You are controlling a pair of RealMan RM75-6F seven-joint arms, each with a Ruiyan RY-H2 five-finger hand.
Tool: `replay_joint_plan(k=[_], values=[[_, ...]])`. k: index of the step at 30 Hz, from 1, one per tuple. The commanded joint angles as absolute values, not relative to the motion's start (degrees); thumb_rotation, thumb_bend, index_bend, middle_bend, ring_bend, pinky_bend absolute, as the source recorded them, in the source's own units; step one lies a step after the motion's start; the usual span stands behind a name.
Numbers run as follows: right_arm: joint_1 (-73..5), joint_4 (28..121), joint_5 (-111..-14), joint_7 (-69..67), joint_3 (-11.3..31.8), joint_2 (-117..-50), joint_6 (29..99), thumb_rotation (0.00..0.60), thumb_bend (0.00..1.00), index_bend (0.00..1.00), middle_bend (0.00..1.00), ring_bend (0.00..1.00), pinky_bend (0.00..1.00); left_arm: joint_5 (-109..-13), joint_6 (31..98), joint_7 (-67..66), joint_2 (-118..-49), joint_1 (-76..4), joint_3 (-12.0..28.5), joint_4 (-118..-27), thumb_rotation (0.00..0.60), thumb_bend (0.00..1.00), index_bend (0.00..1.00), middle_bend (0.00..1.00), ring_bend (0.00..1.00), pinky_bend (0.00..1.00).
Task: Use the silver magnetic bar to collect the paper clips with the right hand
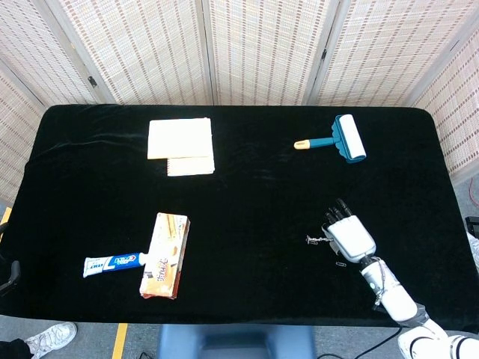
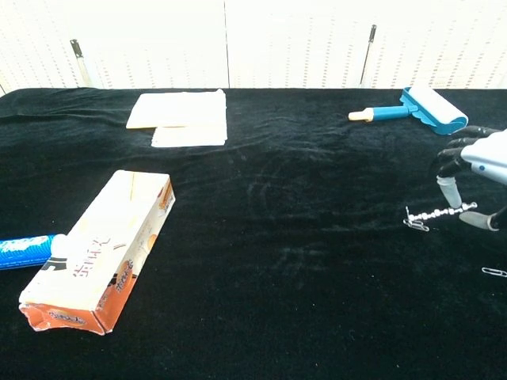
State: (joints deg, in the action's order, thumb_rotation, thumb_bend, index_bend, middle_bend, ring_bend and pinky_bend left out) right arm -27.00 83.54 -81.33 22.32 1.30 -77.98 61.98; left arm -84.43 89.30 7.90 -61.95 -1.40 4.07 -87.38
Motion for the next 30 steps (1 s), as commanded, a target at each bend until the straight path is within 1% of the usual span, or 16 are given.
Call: replay_joint_plan(k=[1, 4, 8, 14, 21, 30], values=[[-27.1, 82.9, -80.9, 21.8, 2.0, -78.0, 62.3, 0.6, 0.47, 1.0, 0.29, 0.16, 0.0, -84.4, 89.2, 7.8, -62.0, -1.5, 4.1, -87.4, 0.6, 0.57, 0.0, 0.08, 0.09, 0.06], [-27.8, 81.6, -79.4, 20.7, 3.5, -78.3, 61.6, 0.6, 0.47, 1.0, 0.29, 0.16, 0.0, -84.5, 89.1, 7.7, -62.0, -1.5, 4.0, -87.4, 0.6, 0.57, 0.0, 0.08, 0.09, 0.06], [-30.3, 78.2, -75.0, 18.6, 6.9, -79.2, 57.6, 0.6, 0.47, 1.0, 0.29, 0.16, 0.0, -84.3, 88.6, 7.4, -62.1, -1.7, 4.0, -87.4, 0.6, 0.57, 0.0, 0.08, 0.09, 0.06], [-34.1, 73.7, -73.1, 16.8, 9.0, -82.3, 53.4, 0.6, 0.47, 1.0, 0.29, 0.16, 0.0, -83.8, 88.2, 7.6, -62.0, -1.8, 4.2, -87.2, 0.6, 0.57, 0.0, 0.08, 0.09, 0.06], [-36.7, 69.2, -73.1, 15.2, 9.5, -86.0, 51.5, 0.6, 0.47, 1.0, 0.29, 0.16, 0.0, -83.1, 88.0, 8.3, -61.9, -1.7, 4.4, -86.9, 0.6, 0.57, 0.0, 0.08, 0.09, 0.06], [-37.7, 67.1, -73.6, 12.5, 9.3, -86.7, 51.0, 0.6, 0.47, 1.0, 0.29, 0.16, 0.0, -82.6, 87.1, 8.6, -61.8, -2.1, 4.5, -86.7, 0.6, 0.57, 0.0, 0.08, 0.09, 0.06]])
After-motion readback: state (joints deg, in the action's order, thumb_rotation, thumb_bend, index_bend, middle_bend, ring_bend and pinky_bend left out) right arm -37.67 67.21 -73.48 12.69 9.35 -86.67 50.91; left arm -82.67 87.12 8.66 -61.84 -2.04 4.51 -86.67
